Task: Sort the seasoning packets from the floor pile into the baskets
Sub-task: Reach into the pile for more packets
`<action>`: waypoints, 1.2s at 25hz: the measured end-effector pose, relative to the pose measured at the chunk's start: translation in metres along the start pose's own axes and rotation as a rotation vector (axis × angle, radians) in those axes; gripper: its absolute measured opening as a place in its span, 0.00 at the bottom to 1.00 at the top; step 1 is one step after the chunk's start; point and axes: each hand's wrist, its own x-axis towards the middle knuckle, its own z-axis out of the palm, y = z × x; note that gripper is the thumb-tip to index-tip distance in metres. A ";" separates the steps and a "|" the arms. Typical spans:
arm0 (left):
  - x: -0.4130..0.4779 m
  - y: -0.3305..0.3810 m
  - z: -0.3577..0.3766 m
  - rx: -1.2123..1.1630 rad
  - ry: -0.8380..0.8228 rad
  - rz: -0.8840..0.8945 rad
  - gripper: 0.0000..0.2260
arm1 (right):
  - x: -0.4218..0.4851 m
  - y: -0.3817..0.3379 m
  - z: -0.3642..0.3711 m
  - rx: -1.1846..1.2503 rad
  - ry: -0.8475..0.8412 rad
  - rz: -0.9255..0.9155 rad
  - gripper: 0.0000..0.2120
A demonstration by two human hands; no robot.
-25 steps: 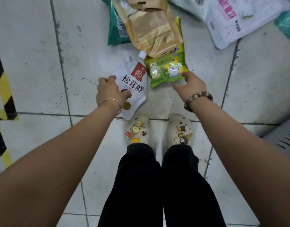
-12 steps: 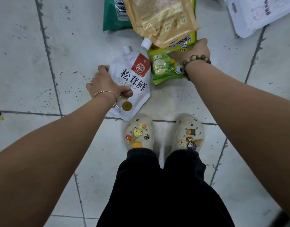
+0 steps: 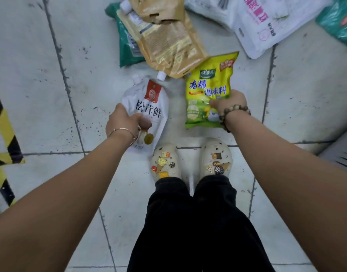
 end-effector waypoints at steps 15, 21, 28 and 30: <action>-0.146 0.096 -0.088 -0.382 -0.030 0.160 0.14 | -0.126 0.048 -0.146 0.300 0.153 -0.175 0.08; -0.224 0.154 -0.115 -0.454 -0.074 0.226 0.09 | -0.176 0.055 -0.231 0.342 0.232 -0.237 0.12; -0.319 0.229 -0.117 -0.504 -0.189 0.427 0.14 | -0.214 0.086 -0.323 0.541 0.382 -0.255 0.09; -0.348 0.250 -0.117 -0.511 -0.185 0.507 0.15 | -0.223 0.104 -0.345 0.584 0.421 -0.241 0.08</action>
